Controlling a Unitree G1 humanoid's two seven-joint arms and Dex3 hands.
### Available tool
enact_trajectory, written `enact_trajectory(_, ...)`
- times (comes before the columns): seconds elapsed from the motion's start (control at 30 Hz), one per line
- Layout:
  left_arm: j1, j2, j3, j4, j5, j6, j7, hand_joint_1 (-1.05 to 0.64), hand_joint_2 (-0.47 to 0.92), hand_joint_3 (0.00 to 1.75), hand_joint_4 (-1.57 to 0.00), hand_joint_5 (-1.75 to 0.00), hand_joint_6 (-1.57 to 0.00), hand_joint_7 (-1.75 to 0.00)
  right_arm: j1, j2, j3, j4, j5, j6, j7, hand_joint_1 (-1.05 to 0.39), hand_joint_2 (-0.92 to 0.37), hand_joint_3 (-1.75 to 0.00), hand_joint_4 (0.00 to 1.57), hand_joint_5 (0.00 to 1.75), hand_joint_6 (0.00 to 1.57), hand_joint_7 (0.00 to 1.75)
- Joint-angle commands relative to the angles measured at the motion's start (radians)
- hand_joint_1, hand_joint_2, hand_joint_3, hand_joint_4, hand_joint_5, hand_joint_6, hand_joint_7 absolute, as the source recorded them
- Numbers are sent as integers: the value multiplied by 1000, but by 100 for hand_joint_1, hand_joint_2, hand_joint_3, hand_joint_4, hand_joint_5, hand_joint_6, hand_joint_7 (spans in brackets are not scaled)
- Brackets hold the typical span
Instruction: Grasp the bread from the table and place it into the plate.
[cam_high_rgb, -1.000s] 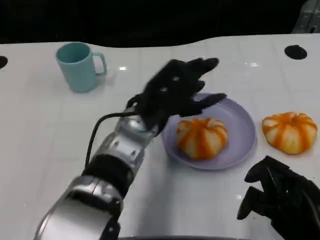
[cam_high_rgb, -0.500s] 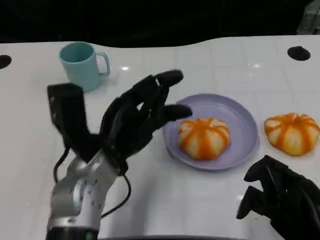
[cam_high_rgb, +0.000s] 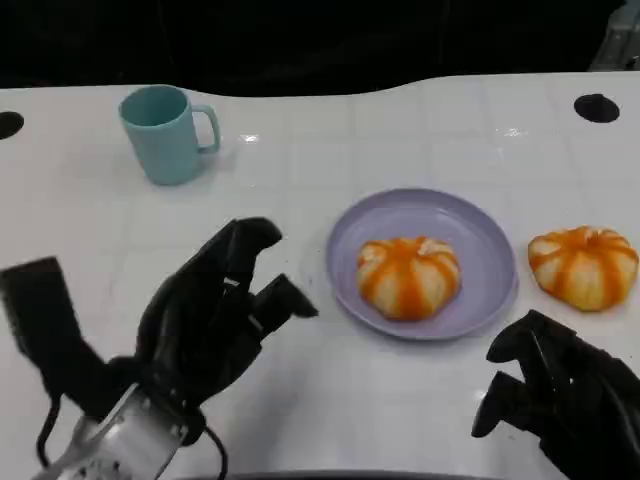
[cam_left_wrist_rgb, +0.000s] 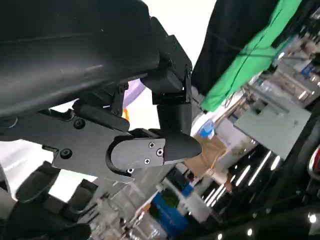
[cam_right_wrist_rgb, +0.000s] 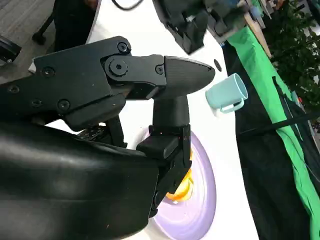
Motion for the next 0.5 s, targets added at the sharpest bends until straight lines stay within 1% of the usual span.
enact_trajectory(0.03,81,30,-8,-57,-10,-13,-9,-56,92,50,-75,-175,-57,-158,0,-6,-6,-21,4,16,-15,-42,-92,-46,64,175,52,159)
enact_trajectory(0.13,118,33,-16,-69,-9,-38,-19,-55,92,54,-77,-175,-57,-162,-1,-4,-9,-23,10,19,-17,-41,-92,-46,64,175,52,158)
enact_trajectory(0.23,141,34,-23,-67,-7,-64,-30,-53,92,52,-77,-175,-58,-160,-2,-8,-7,-22,6,16,-12,-41,-92,-46,64,175,51,158)
enact_trajectory(0.33,169,40,-29,-75,-7,-58,-17,-53,92,50,-77,-175,-59,-158,-3,-10,-5,-25,4,18,-13,-42,-92,-47,63,175,50,159)
enact_trajectory(0.5,192,58,-51,-74,25,-73,-17,-53,92,55,-75,-175,-57,-160,0,-9,-6,-24,6,14,-8,-42,-92,-47,63,175,50,159)
